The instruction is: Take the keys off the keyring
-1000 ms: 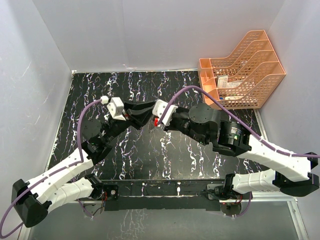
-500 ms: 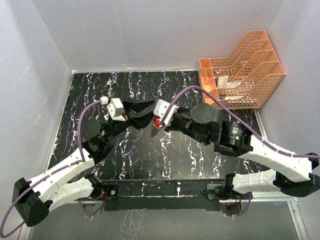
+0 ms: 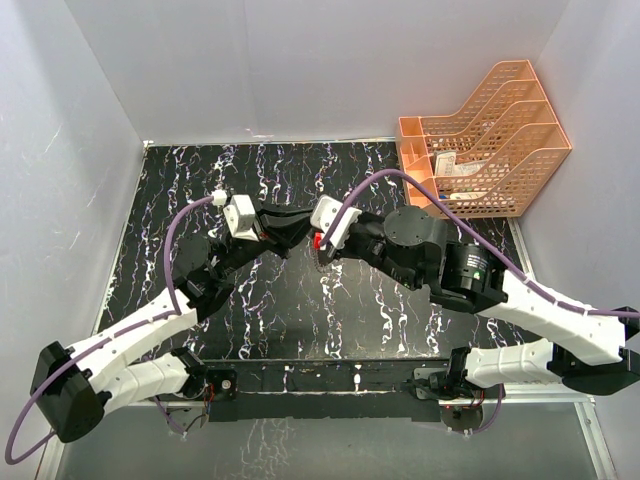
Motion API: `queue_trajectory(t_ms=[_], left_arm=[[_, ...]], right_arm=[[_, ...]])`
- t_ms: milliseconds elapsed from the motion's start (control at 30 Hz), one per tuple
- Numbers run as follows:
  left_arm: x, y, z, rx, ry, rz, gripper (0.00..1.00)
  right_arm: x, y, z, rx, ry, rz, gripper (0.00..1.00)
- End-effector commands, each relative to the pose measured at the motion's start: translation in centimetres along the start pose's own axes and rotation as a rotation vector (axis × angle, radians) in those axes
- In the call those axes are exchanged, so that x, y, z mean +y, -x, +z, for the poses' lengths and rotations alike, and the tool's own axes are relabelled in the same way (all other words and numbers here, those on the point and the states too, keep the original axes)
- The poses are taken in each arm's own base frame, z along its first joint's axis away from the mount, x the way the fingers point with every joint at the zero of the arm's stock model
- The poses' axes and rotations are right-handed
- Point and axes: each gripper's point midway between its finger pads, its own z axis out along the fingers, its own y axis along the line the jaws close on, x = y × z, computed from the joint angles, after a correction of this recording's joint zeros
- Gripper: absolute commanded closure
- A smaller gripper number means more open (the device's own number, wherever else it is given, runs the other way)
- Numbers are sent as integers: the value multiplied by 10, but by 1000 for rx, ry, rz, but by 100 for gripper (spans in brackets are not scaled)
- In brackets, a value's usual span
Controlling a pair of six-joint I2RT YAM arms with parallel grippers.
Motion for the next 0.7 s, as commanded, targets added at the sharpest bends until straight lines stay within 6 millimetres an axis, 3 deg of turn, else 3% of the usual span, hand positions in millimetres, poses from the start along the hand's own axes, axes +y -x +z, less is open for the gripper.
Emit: queue_trajectory(t_ms=[0, 300, 500, 667], left_arm=[[1, 24, 4, -15, 9, 52, 100], [36, 22, -11, 45, 228, 104, 100], [39, 36, -9, -17, 245, 112, 100], [37, 43, -5, -55, 234, 90, 100]], right_arm=[[-7, 27, -10, -119, -10, 61, 100], [-10, 26, -13, -115, -22, 68, 100], [-1, 23, -7, -110, 7, 73, 100], [13, 10, 5, -61, 27, 62, 100]])
